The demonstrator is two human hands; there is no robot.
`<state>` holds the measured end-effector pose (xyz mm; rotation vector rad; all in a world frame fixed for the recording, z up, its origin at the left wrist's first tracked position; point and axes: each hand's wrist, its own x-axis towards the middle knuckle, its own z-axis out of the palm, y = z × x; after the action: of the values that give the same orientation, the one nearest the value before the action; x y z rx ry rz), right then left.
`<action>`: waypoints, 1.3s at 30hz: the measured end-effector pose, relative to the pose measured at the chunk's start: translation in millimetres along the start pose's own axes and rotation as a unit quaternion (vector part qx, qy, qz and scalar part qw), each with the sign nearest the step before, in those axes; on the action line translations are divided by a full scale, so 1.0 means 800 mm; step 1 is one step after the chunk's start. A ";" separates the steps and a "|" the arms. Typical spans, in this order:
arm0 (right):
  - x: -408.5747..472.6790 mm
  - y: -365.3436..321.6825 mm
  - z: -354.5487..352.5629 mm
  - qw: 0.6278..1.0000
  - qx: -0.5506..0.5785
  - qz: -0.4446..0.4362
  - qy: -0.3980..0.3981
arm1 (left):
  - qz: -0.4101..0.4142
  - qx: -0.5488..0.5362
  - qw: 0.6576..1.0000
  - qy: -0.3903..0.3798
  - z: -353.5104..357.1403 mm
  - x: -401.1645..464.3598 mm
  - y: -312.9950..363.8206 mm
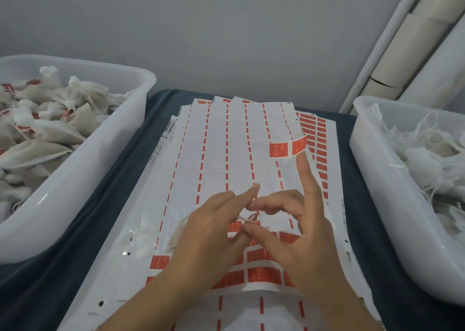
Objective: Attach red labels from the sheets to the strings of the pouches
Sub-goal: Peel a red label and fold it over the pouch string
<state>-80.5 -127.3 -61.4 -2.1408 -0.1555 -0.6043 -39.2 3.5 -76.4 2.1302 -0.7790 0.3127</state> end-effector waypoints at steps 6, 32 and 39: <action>-0.002 0.005 -0.002 1.000 -0.011 -0.021 0.016 | -0.038 -0.026 0.999 -0.026 -0.003 0.000 0.006; 0.006 0.009 -0.019 0.932 0.243 0.265 -0.045 | -0.180 -0.241 0.952 -0.052 -0.014 0.013 0.001; 0.007 0.011 -0.012 0.926 0.257 0.275 -0.020 | -0.186 -0.248 0.950 -0.041 -0.012 0.013 0.001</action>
<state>-76.3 -140.8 -60.2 -1.5790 0.2399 -0.1592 -30.8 6.3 -65.1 1.7633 -0.4258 -0.1626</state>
